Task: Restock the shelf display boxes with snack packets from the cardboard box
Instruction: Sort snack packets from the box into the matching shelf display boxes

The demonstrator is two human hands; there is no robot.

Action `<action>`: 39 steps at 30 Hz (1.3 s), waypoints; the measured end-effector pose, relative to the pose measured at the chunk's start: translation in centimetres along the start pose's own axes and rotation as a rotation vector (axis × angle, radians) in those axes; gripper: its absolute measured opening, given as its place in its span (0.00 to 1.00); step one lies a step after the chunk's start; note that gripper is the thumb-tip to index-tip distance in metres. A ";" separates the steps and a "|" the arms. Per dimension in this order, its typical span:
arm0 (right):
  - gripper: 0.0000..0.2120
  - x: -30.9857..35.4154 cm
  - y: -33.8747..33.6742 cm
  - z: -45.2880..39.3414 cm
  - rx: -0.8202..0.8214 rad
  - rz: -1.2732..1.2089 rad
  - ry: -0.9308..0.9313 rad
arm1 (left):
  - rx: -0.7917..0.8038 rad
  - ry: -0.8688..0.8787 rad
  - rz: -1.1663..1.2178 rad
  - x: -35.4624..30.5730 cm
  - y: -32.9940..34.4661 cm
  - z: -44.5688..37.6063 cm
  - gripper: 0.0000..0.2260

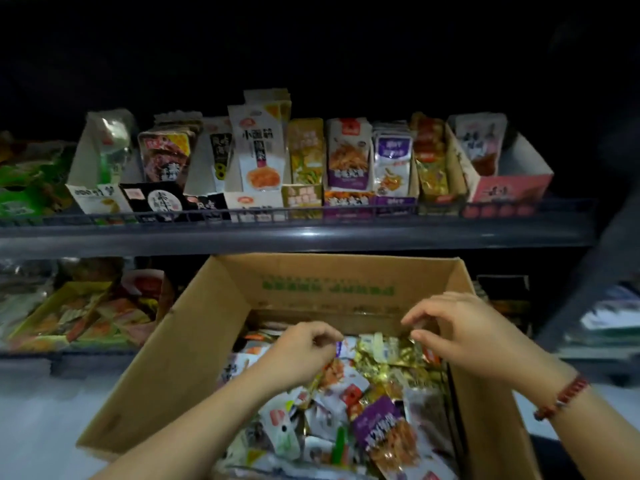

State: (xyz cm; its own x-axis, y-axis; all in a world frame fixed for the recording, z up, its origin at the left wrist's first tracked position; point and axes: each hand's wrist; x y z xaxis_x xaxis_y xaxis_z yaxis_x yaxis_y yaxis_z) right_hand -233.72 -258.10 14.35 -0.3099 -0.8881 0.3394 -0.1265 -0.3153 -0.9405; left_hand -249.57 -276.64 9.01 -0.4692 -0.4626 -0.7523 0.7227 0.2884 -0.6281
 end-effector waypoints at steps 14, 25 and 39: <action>0.06 -4.7 2.6 2.3 -0.150 -0.186 0.003 | 0.404 -0.034 -0.235 4.5 7.9 -6.6 0.20; 0.13 -5.6 3.6 1.5 -0.160 -0.185 0.006 | 0.615 -0.039 -0.224 6.3 9.3 -6.5 0.23; 0.18 -5.8 3.9 1.4 -0.161 -0.181 0.008 | 0.598 0.187 -0.477 7.1 8.1 -8.3 0.18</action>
State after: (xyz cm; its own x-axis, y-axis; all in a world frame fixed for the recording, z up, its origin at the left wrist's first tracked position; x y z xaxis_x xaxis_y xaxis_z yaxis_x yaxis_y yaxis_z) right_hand -231.07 -254.68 8.65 -0.2764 -0.8191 0.5026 -0.3289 -0.4108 -0.8503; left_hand -251.27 -270.62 -3.13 -0.8366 -0.2586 -0.4829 0.5473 -0.4300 -0.7180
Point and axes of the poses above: each hand's wrist, its own z-axis away from the middle knuckle, its own y-axis out of the palm, x = y × z, and after that the axes turned 8 degrees about y, right-handed
